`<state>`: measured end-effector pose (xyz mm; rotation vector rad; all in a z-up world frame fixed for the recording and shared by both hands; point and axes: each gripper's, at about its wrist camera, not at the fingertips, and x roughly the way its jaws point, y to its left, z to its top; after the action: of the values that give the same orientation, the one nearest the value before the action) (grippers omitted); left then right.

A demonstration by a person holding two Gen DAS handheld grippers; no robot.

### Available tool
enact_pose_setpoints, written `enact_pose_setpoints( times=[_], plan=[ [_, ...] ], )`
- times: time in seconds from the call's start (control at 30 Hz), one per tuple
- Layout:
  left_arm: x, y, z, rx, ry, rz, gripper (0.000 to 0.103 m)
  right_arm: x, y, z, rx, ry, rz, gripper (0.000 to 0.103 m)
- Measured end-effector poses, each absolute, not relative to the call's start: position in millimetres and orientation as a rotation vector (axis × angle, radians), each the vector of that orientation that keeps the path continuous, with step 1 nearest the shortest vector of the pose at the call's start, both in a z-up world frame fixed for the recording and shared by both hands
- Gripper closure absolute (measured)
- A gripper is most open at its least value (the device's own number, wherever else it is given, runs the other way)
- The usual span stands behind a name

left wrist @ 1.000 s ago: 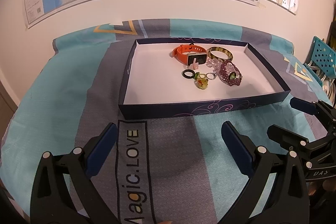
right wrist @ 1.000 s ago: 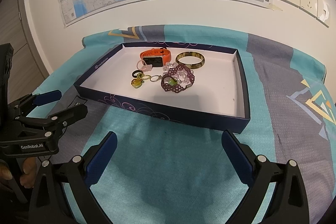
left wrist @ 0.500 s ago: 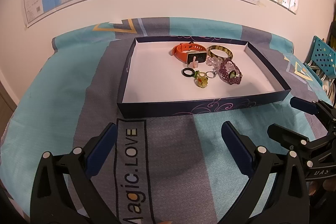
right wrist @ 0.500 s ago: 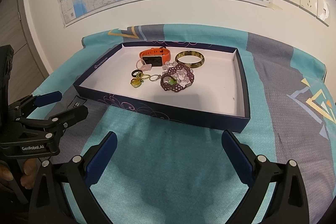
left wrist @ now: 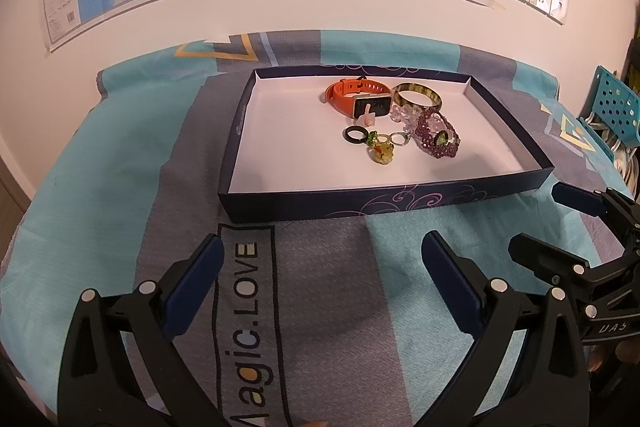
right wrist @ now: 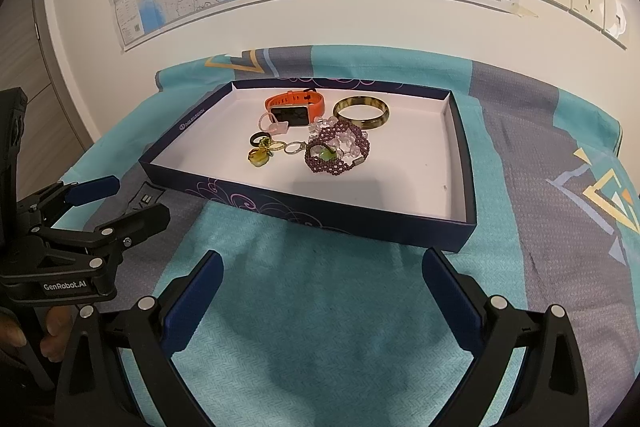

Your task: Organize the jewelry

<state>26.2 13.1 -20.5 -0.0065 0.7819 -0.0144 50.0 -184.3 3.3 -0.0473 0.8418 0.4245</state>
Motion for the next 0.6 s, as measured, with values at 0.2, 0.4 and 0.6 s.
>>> enact_pose_setpoints(
  times=[0.2,0.4,0.6],
  plan=[
    [25.7,12.3,-21.5,-0.007,0.783,-0.015,0.006,49.6,-184.9,2.8,-0.046,0.844,0.423,0.007],
    [26.6,11.0,-23.3,-0.006,0.787,-0.017,0.006,50.0,-184.7,2.4,-0.046,0.845,0.424,0.007],
    [27.1,10.4,-23.6,-0.005,0.791,-0.017,0.006,50.2,-184.9,2.7,-0.046,0.844,0.424,0.007]
  ],
)
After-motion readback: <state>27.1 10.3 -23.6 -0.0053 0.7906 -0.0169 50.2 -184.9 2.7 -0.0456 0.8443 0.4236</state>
